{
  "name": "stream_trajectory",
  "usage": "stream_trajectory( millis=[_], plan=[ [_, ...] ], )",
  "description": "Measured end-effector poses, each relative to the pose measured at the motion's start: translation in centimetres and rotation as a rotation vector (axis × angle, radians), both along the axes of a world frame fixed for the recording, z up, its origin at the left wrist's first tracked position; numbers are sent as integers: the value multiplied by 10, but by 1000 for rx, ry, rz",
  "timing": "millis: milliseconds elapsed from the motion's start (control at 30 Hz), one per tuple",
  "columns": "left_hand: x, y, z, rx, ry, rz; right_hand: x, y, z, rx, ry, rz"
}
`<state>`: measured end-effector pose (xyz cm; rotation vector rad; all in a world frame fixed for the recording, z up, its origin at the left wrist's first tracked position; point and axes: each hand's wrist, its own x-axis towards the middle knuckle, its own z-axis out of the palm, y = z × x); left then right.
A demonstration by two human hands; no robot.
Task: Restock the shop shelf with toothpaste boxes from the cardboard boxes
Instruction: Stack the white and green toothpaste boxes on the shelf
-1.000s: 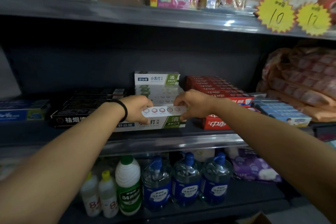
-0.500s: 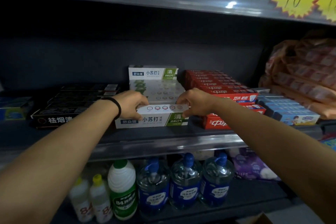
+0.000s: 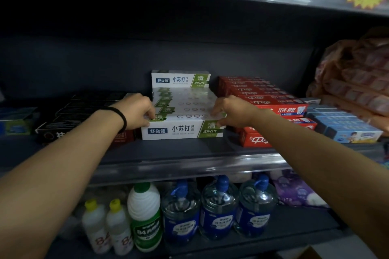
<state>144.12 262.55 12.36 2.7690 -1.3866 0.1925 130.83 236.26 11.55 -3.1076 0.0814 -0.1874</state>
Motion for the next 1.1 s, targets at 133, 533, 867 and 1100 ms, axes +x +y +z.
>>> stream_trajectory(
  millis=[133, 533, 867, 1100],
  plan=[
    [-4, -1, -2, 1, -9, 17, 0, 0, 0, -19, 7, -11],
    [-67, 17, 3, -15, 7, -34, -48, 54, 14, -133, -16, 34],
    [-161, 54, -40, 67, 85, -91, -121, 130, -25, -127, 36, 110],
    [-197, 88, -131, 172, 209, -34, -152, 166, -119, -47, 103, 185]
  ],
)
